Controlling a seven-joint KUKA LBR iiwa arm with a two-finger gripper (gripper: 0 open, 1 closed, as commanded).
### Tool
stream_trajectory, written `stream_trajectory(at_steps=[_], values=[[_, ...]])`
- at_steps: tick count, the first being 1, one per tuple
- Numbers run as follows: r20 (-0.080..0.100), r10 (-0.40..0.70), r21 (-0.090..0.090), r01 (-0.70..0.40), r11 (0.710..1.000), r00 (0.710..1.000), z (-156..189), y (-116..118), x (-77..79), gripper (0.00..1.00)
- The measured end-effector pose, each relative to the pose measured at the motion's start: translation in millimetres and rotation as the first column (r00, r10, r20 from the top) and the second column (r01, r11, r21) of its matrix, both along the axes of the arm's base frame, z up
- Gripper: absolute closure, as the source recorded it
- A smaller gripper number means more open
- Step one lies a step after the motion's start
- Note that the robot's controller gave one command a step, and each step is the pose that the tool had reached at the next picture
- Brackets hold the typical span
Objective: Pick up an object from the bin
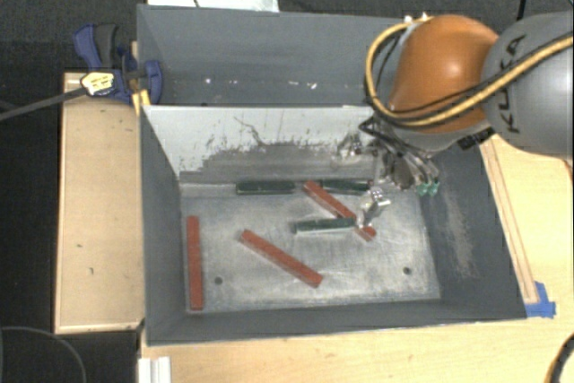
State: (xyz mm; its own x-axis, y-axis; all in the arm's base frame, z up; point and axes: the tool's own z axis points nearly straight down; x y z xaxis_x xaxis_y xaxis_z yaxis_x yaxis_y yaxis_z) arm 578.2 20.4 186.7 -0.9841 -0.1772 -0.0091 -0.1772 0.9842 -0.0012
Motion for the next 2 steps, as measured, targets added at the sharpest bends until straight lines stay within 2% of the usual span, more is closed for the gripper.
stream_trajectory(at_steps=[1,2], values=[[-0.002,0.095,-0.001,-0.095,0.995,0.995,-69,1,-10.9,0.00],[0.008,0.164,0.002,-0.164,0.986,0.986,-112,-8,3.1,1.00]])
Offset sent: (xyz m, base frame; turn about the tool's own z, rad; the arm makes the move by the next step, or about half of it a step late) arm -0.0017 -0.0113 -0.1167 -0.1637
